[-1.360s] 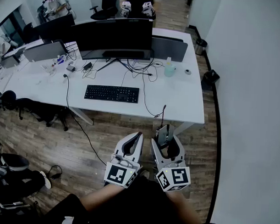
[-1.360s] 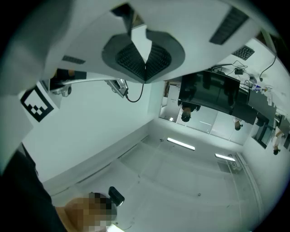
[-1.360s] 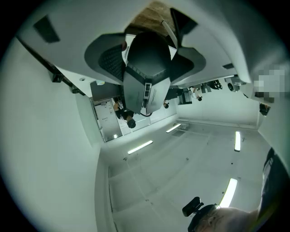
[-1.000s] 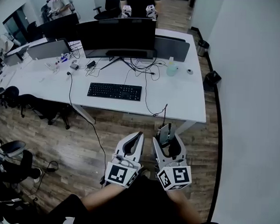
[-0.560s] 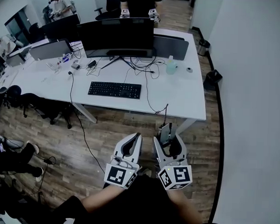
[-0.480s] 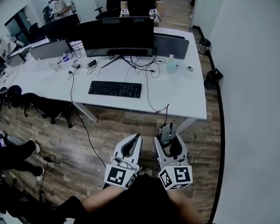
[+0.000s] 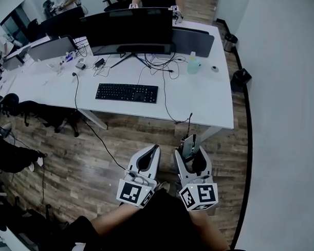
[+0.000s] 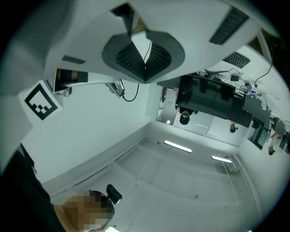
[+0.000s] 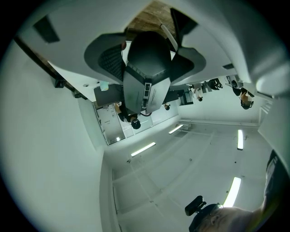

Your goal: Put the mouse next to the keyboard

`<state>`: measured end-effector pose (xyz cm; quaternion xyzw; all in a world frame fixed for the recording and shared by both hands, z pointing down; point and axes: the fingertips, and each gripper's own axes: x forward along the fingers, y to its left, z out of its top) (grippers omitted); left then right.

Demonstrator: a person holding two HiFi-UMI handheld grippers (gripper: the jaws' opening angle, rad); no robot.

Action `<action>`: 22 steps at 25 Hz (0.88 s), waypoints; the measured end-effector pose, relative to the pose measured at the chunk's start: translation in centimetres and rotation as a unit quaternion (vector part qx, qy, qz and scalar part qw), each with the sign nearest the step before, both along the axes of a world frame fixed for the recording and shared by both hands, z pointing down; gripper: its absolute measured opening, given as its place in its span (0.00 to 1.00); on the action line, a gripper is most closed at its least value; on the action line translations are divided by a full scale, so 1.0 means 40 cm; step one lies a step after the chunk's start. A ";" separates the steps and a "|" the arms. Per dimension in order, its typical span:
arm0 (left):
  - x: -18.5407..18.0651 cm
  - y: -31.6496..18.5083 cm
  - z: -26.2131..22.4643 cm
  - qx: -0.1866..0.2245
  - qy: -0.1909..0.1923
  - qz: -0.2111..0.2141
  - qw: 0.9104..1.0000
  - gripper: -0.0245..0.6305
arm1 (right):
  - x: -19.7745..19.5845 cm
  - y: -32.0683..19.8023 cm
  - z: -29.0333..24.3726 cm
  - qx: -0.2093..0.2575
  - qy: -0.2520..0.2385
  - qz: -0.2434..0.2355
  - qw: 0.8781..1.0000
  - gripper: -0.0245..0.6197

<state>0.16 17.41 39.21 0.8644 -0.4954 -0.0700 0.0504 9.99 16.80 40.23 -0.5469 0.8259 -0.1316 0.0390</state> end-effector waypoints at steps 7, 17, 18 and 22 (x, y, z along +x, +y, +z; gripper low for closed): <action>-0.016 -0.088 0.034 -0.015 0.003 -0.003 1.000 0.04 | -0.008 -0.070 0.052 -0.021 0.010 -0.001 1.000 0.52; -0.003 -0.267 0.034 -0.029 0.024 0.020 0.999 0.04 | -0.005 -0.224 0.043 -0.044 0.010 0.010 0.999 0.51; -0.003 -0.286 0.031 -0.029 0.026 0.022 0.999 0.04 | -0.003 -0.242 0.043 -0.046 0.008 0.013 0.999 0.51; -0.028 -0.374 0.032 -0.029 0.029 0.023 0.999 0.04 | -0.024 -0.331 0.054 -0.054 0.007 0.013 0.998 0.52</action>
